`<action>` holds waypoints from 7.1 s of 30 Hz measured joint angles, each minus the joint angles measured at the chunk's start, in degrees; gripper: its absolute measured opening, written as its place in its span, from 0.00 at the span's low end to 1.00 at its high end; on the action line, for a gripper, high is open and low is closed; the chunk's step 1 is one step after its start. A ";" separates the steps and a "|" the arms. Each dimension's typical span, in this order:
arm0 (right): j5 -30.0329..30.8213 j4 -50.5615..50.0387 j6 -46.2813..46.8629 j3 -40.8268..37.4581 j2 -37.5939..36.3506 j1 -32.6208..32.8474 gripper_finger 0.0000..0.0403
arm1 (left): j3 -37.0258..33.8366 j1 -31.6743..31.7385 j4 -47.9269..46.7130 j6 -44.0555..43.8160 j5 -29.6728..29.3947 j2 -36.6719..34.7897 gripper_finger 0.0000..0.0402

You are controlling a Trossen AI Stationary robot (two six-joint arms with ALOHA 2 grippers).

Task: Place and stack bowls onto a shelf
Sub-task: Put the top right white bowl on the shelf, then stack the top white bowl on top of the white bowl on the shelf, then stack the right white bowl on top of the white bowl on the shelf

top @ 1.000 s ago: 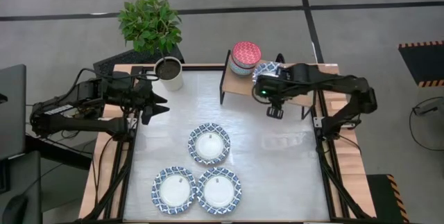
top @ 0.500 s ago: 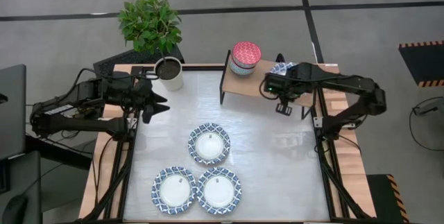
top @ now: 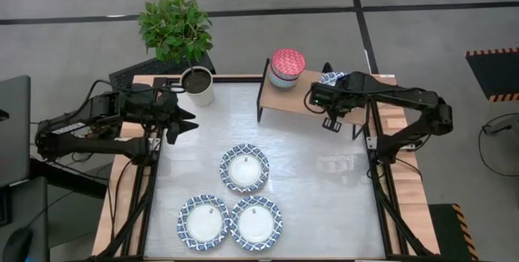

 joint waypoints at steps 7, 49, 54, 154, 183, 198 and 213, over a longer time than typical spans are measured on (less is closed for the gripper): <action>-3.23 2.44 -1.16 0.00 0.00 -0.91 0.21 | 0.00 0.00 -0.04 0.02 0.25 0.00 0.50; -17.11 41.76 -39.08 9.14 28.88 29.80 0.59 | 0.00 0.00 -1.76 0.20 3.48 -0.02 0.50; -18.42 46.34 -39.66 9.09 33.08 29.46 0.59 | 0.00 -0.02 -3.92 0.15 3.89 -0.02 0.50; -12.76 1.09 8.64 23.21 4.76 2.40 0.56 | 0.00 -0.01 -5.46 3.52 2.27 -0.02 0.50; -24.08 67.26 58.78 -11.74 23.28 40.00 0.56 | 0.00 -0.02 -5.57 4.11 2.32 -0.02 0.50; -28.99 73.32 60.13 -11.78 29.52 40.37 0.07 | 0.00 -0.02 -6.94 2.84 2.33 -0.02 0.50; -19.92 50.30 60.52 -11.67 -2.60 30.62 0.05 | 0.00 -0.01 -6.67 2.54 1.60 0.00 0.50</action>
